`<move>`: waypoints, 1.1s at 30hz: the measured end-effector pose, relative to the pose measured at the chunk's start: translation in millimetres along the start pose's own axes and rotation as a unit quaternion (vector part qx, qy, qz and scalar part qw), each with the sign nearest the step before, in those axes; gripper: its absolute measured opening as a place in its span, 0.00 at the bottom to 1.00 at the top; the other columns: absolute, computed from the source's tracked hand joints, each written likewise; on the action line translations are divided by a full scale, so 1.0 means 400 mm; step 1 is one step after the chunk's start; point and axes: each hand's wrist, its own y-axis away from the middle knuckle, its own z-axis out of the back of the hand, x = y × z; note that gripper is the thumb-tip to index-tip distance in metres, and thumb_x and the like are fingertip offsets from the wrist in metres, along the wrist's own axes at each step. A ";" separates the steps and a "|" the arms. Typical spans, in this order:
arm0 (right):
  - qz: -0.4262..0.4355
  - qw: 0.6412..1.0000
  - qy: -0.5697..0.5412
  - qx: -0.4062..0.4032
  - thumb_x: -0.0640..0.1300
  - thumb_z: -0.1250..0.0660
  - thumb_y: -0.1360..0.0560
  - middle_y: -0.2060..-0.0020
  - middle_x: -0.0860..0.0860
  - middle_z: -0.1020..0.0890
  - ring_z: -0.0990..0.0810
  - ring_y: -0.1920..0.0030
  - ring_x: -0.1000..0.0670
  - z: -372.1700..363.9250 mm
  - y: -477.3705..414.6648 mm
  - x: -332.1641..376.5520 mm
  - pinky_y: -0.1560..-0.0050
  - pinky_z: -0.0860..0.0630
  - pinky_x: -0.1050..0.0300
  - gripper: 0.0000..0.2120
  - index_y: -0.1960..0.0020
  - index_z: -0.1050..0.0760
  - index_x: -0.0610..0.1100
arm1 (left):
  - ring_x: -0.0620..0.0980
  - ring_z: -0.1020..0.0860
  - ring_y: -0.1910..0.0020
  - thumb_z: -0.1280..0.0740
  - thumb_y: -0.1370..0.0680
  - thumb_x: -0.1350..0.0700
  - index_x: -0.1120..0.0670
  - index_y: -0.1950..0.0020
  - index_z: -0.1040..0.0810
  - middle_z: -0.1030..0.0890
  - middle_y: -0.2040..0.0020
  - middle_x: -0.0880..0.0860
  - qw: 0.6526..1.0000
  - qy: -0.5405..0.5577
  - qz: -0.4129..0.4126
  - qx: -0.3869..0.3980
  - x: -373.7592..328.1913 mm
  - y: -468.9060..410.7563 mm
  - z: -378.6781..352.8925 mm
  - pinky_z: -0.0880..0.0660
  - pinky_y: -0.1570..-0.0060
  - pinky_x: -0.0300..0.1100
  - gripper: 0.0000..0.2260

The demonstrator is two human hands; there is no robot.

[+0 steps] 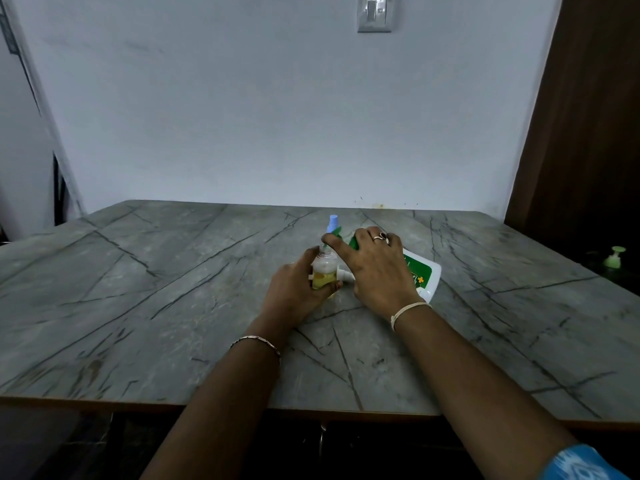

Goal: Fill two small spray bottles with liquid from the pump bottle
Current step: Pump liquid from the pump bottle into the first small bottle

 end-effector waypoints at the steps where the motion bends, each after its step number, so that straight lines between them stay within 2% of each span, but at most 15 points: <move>1: -0.001 1.000 -0.002 0.005 0.44 0.29 0.31 0.45 0.44 0.25 0.28 0.42 0.42 0.000 -0.003 0.000 0.44 0.32 0.43 0.36 0.28 0.42 0.56 | 0.50 0.20 0.47 0.27 0.30 0.44 0.50 0.27 0.37 0.20 0.40 0.54 1.000 0.001 -0.001 0.002 -0.001 -0.001 0.001 0.27 0.49 0.38 0.36; 8: -0.004 1.000 -0.016 -0.006 0.46 0.26 0.34 0.48 0.44 0.24 0.26 0.45 0.42 -0.008 -0.017 0.015 0.45 0.30 0.43 0.35 0.31 0.37 0.53 | 0.50 0.20 0.46 0.27 0.31 0.42 0.51 0.27 0.37 0.21 0.39 0.54 1.000 0.001 0.013 0.023 -0.006 -0.005 0.002 0.26 0.48 0.40 0.38; 14: 0.001 1.000 -0.004 -0.006 0.45 0.27 0.32 0.47 0.43 0.24 0.27 0.44 0.41 -0.003 -0.002 0.001 0.45 0.31 0.43 0.37 0.28 0.40 0.55 | 0.50 0.21 0.44 0.27 0.30 0.43 0.50 0.27 0.36 0.21 0.38 0.54 1.000 -0.004 0.010 0.013 -0.009 -0.004 0.004 0.28 0.48 0.38 0.36; 18: -0.008 1.000 -0.005 -0.010 0.46 0.26 0.35 0.50 0.44 0.23 0.25 0.47 0.42 -0.005 -0.014 0.010 0.48 0.30 0.44 0.35 0.32 0.36 0.54 | 0.50 0.21 0.45 0.28 0.30 0.42 0.50 0.27 0.37 0.21 0.38 0.53 1.000 -0.008 0.016 0.018 -0.011 -0.004 0.004 0.29 0.49 0.37 0.36; 22: -0.007 1.000 -0.008 -0.020 0.46 0.24 0.38 0.53 0.44 0.23 0.24 0.50 0.42 -0.013 -0.014 0.012 0.51 0.29 0.45 0.36 0.34 0.35 0.53 | 0.50 0.21 0.45 0.28 0.30 0.41 0.51 0.26 0.38 0.21 0.38 0.54 1.000 -0.014 0.019 0.019 -0.011 -0.004 0.004 0.27 0.47 0.40 0.37; 27: -0.001 1.000 0.003 -0.015 0.43 0.25 0.36 0.51 0.42 0.23 0.25 0.47 0.40 0.000 -0.004 0.006 0.48 0.29 0.42 0.38 0.30 0.37 0.54 | 0.51 0.21 0.44 0.27 0.30 0.43 0.51 0.27 0.36 0.21 0.39 0.54 1.000 -0.005 0.012 0.017 -0.015 -0.001 0.009 0.29 0.49 0.37 0.35; 33: -0.006 1.000 0.012 -0.006 0.45 0.25 0.36 0.50 0.42 0.23 0.25 0.47 0.40 -0.001 -0.005 0.010 0.48 0.29 0.42 0.37 0.31 0.37 0.54 | 0.51 0.21 0.44 0.27 0.31 0.41 0.49 0.27 0.36 0.21 0.39 0.54 1.000 -0.002 0.021 0.022 -0.008 -0.001 0.009 0.27 0.47 0.40 0.35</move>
